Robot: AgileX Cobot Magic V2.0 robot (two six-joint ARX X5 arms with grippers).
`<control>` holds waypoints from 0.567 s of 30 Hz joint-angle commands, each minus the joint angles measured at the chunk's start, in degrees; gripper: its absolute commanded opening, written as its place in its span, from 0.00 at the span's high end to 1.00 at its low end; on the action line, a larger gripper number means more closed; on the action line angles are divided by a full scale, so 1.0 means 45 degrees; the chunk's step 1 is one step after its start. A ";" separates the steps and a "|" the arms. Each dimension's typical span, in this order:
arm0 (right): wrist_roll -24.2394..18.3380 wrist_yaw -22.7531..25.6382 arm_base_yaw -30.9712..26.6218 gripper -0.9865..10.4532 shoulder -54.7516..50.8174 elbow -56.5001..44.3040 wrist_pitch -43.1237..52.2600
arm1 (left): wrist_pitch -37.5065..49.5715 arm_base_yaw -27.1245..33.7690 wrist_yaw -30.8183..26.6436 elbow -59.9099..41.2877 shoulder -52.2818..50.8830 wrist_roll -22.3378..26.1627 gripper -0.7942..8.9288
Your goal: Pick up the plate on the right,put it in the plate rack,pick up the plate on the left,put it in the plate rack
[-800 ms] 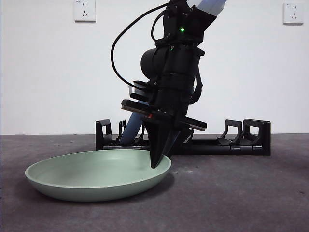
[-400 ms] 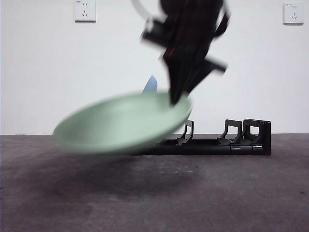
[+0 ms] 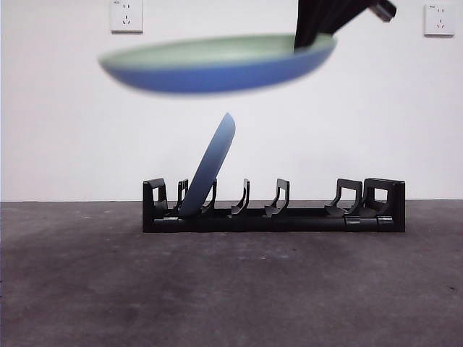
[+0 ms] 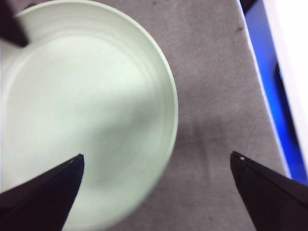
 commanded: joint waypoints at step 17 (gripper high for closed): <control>0.0073 -0.1083 -0.0078 0.93 -0.0967 -0.0010 -0.0534 | 0.0539 -0.0559 -0.1817 0.0015 0.1472 0.0359 0.80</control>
